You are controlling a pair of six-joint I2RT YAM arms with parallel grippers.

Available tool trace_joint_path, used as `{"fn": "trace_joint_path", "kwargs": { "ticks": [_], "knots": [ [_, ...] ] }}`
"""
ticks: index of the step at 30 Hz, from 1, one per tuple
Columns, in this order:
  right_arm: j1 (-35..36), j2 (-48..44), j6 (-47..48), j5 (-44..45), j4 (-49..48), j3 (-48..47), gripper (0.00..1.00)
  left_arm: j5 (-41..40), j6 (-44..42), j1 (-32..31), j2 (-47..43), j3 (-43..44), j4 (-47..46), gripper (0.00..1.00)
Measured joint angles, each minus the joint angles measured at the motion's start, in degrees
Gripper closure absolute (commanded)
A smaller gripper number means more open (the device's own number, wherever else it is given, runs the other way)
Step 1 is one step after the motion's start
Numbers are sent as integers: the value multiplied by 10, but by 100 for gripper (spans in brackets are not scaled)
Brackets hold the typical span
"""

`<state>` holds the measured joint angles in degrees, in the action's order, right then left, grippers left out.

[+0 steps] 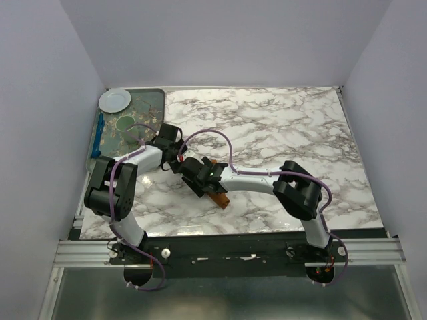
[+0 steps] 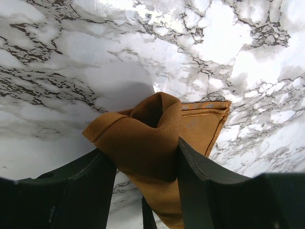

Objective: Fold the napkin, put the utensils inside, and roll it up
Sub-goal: Roll the napkin with the utensil

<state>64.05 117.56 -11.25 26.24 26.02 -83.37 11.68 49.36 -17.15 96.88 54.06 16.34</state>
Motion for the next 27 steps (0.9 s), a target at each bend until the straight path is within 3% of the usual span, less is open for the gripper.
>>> {"fn": "trace_joint_path", "kwargs": {
  "ticks": [8, 11, 15, 27],
  "knots": [
    [-1, 0, -3, -4, -15, 12, 62, 32, -1, 13, -8, -16, -33, 18],
    [-10, -2, -5, -35, -30, 21, 71, 33, -5, 14, -19, -26, -43, 16],
    [-37, -13, -13, -106, -48, 35, 76, 33, -13, 17, -32, -37, -45, 14],
    [-209, -24, -118, -554, -253, 151, 81, 30, -10, 18, -70, -71, -40, 13]
  ]
}}
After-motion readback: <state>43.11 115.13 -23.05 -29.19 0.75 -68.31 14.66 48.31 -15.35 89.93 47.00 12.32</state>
